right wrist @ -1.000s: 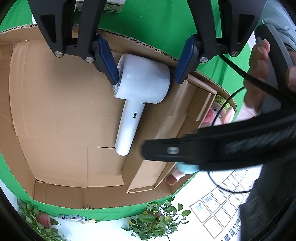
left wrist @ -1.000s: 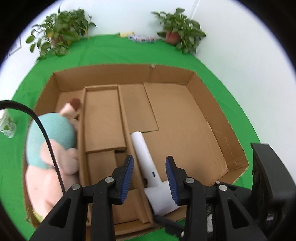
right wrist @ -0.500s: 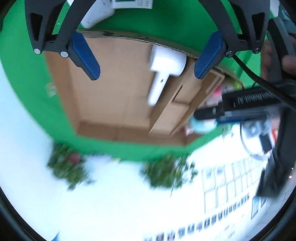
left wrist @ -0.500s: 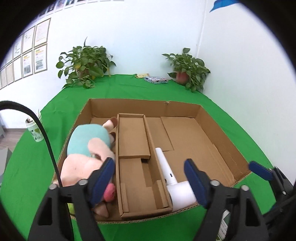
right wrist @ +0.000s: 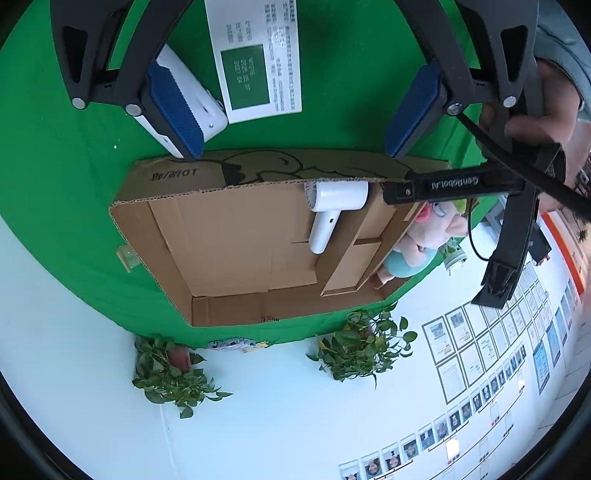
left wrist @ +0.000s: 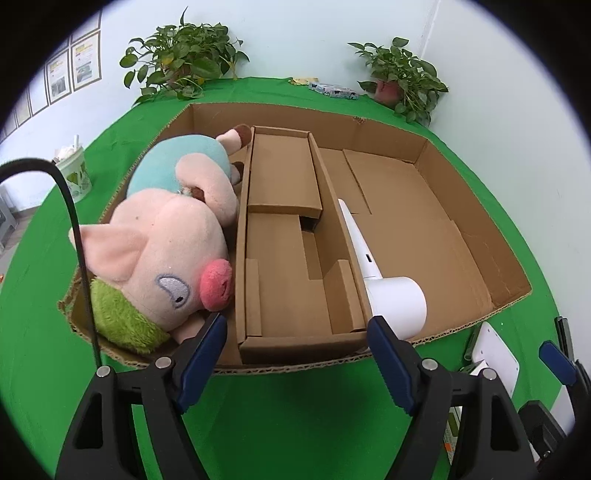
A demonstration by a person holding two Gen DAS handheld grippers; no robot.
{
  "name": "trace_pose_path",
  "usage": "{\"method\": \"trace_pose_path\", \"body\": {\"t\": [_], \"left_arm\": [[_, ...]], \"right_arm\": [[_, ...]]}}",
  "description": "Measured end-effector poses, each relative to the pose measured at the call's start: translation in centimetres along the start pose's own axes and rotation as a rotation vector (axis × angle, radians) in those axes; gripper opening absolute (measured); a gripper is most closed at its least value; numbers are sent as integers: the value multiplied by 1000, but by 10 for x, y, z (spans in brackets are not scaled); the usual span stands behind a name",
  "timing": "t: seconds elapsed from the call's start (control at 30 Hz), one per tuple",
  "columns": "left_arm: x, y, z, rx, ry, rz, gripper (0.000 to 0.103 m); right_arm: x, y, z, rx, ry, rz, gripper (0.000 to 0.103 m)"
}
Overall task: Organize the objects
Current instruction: 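Move the right gripper to the white-and-green medicine box and grasp it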
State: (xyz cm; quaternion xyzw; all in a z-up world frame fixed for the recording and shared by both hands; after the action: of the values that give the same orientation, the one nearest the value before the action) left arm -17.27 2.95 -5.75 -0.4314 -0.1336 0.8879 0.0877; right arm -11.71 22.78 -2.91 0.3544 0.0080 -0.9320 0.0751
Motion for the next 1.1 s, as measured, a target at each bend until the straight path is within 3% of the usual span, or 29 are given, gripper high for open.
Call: {"method": "trace_pose_path", "body": {"t": [0.1,0.2,0.27,0.33,0.43,0.5,0.53,0.57,0.63,0.73,0.83,1.0,1.1], "left_arm": [[-15,-6,-1,3,-73,-12,77],[-40,-15,-4,22,-197,-15,77],[-62,-24,-10,38,-294,-40,79],[-76,-30,-18,50,-347,-38,79],[-88,-31,-28,54,-376,33,79],[-85,-36,-36,60,-333,10,79],[-84,-37,-38,57,-317,5,79],[-85,-37,-42,52,-314,9,79],[-90,-38,-48,49,-326,13,79],[-96,-39,-53,64,-356,54,79],[-96,-43,-61,85,-352,75,79],[-85,-50,-75,111,-301,99,80],[-80,-49,-83,95,-282,113,80]], "right_arm": [[-2,5,-2,-44,0,-31,89],[1,13,-10,-66,49,15,75],[2,15,-18,-51,82,50,50],[3,16,-24,-40,98,73,39],[4,18,-32,-25,127,127,38],[1,20,-36,-1,142,169,40],[1,21,-38,16,152,190,52],[0,20,-38,31,156,209,80],[-4,21,-42,69,164,285,102],[-7,20,-50,80,198,316,102],[-14,15,-57,61,175,253,102],[-23,4,-68,-18,96,74,102],[-24,2,-79,-38,110,63,102]]}}
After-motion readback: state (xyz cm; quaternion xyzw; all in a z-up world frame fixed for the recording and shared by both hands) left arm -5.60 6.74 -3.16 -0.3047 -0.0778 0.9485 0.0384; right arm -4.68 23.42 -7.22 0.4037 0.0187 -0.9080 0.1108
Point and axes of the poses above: each gripper's, at about its wrist camera, not at the fingertips, and x roughly the way its jaws point, y to its left, z to its top, the point moved 8 cm from there along x, roughly the way its jaws point, and after that the axes turned 11 degrees about -z, right-handed, at the moved point
